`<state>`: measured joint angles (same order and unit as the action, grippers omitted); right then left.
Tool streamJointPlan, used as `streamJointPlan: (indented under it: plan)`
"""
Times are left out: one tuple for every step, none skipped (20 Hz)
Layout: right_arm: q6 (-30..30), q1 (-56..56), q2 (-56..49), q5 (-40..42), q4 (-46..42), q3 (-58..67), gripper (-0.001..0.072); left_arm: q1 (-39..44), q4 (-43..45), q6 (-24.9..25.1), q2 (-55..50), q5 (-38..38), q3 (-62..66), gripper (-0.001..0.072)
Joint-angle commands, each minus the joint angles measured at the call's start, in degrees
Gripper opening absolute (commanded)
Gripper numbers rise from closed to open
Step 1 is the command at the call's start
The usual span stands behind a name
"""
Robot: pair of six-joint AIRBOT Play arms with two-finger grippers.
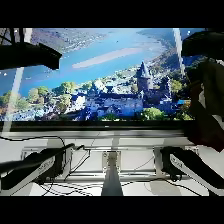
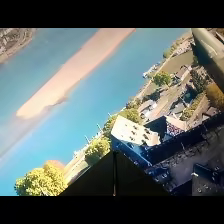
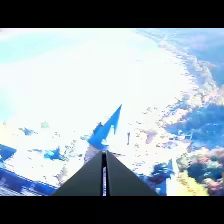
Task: Fold the clothes and pants, and hang the long-sleeved shirts on hangers.
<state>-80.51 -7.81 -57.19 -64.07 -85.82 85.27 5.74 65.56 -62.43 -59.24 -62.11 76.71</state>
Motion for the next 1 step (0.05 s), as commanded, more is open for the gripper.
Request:
streamJointPlan:
  plan:
    - [1.99,-2.54,-1.2,0.5,-0.7,0.02,0.0029,-0.07,-0.02,0.02,0.04,0.02,0.04,0.0017]
